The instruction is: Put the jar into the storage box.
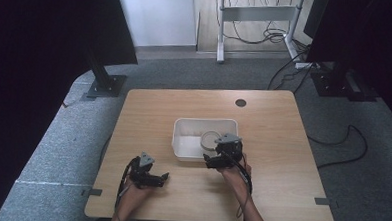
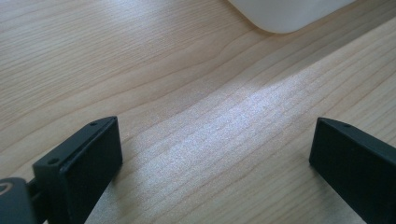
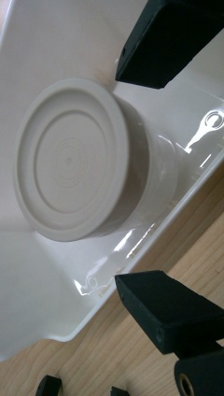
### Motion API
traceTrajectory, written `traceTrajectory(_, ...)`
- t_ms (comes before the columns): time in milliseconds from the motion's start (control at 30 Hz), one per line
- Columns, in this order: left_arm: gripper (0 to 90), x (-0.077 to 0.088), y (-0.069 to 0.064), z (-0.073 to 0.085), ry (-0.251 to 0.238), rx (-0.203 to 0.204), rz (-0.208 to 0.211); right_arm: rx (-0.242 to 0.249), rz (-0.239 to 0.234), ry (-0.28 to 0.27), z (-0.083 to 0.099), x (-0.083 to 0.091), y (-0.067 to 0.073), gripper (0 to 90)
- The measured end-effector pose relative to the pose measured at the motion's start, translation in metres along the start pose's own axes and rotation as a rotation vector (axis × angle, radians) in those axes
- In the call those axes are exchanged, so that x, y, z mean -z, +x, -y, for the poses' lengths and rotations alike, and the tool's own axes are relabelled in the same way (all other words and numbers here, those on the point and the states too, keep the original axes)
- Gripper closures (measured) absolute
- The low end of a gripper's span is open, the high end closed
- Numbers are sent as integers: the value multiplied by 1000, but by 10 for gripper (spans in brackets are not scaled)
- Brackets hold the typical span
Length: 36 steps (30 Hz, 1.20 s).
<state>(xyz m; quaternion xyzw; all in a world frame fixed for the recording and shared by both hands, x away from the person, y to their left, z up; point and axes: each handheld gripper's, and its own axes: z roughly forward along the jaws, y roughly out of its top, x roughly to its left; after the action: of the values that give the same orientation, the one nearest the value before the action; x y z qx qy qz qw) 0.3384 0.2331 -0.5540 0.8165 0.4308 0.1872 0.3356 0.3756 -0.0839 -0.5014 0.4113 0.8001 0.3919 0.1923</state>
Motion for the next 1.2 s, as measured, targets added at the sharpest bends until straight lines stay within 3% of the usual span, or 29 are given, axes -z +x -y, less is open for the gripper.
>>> traceTrajectory(433,24,0,0,0,0,0,0,14,-15,-21,12,12,-8,50)
traceTrajectory(1200,24,0,0,0,0,-1,0,47,-32,-33,24,35,-5,43)
